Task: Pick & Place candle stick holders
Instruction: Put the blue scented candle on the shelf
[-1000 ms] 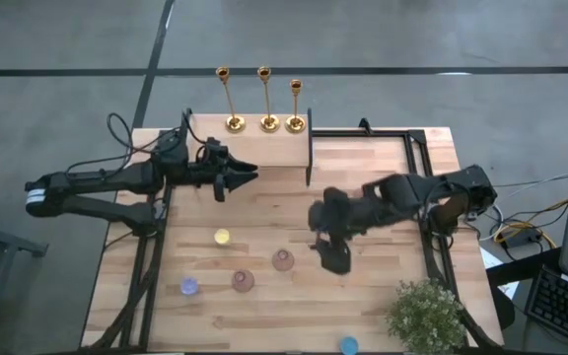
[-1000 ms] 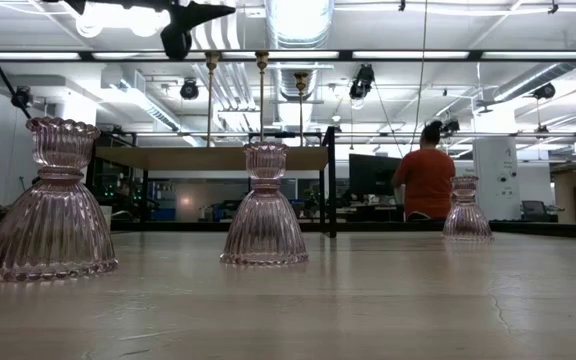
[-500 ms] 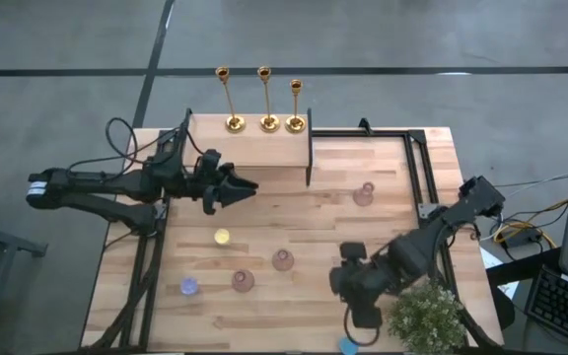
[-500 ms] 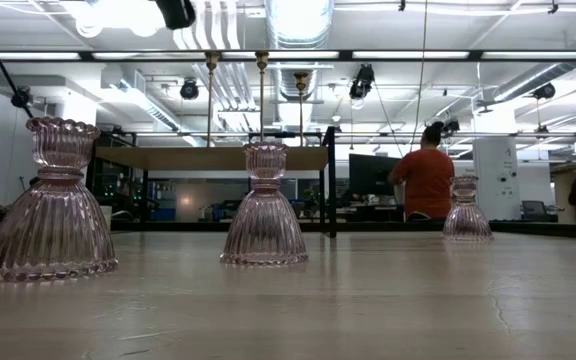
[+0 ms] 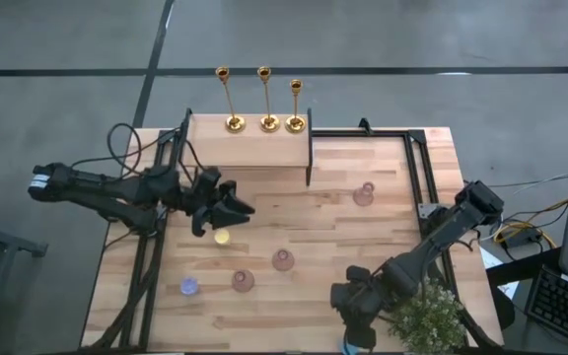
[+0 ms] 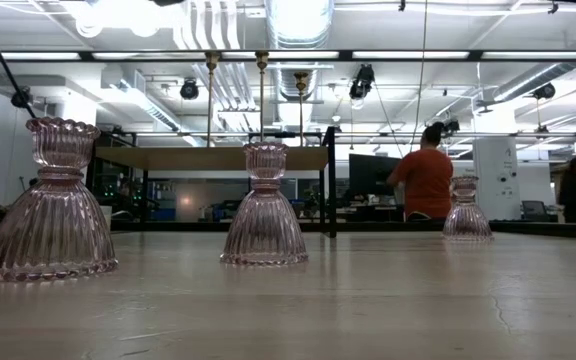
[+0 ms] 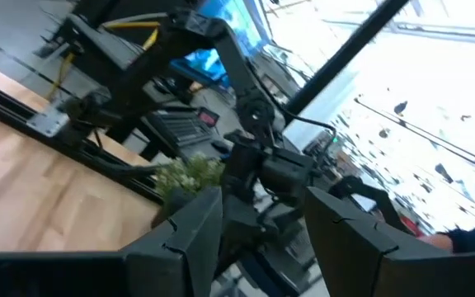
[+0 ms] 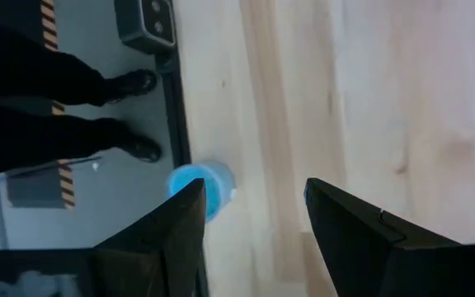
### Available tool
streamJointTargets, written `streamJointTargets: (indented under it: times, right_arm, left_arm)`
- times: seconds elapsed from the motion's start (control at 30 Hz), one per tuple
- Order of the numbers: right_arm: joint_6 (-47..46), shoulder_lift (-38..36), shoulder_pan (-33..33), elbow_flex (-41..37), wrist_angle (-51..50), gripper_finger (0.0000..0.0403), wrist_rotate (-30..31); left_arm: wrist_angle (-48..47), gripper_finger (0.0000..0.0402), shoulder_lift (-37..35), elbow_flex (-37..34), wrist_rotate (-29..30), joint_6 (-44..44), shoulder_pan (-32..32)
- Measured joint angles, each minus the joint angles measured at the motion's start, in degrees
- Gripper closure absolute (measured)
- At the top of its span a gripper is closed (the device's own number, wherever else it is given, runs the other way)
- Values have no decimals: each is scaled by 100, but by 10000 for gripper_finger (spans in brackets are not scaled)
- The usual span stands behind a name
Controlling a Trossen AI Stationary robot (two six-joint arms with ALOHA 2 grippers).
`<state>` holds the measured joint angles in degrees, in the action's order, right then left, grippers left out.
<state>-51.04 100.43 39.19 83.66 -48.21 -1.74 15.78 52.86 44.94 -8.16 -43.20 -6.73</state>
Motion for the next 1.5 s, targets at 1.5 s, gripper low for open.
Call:
streamJointTargets:
  times: [1.5]
  right_arm:
    - [-453, 1318, 421, 94, 513, 273, -581]
  left_arm:
    - [-181, 225, 0, -23, -103, 26, -233]
